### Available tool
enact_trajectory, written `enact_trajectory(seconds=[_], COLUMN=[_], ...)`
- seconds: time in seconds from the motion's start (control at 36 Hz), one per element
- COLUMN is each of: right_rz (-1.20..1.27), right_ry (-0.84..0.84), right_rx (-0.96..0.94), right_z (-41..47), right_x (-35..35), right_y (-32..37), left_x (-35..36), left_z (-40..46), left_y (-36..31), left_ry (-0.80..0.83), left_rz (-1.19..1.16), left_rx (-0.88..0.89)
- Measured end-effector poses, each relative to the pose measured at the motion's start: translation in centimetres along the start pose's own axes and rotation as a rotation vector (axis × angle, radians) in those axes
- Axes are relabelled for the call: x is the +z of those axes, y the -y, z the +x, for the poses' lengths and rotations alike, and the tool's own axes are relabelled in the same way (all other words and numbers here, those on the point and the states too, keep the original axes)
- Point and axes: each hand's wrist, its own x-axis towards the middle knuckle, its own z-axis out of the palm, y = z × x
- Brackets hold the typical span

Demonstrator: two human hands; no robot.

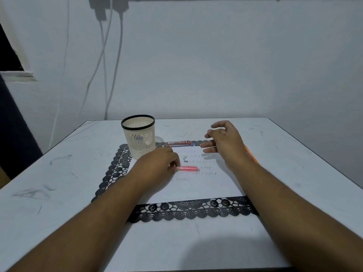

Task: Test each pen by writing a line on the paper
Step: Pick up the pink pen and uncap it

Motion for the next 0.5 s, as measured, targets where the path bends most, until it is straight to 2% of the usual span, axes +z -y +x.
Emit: enact_trajectory(seconds=[0.39,0.5], right_rz=[0.168,0.183], right_ry=[0.002,-0.004], right_rx=[-0.163,-0.206], right_z=[-1.4,-1.9], right_x=[1.6,1.9], right_y=[1.8,2.3], left_x=[-2.0,-2.0], left_z=[-0.7,-0.7], left_y=[-0.8,-0.9], left_ry=[-0.251,-0.275], left_rz=[-0.223,-0.306], left_rx=[-0.101,-0.145])
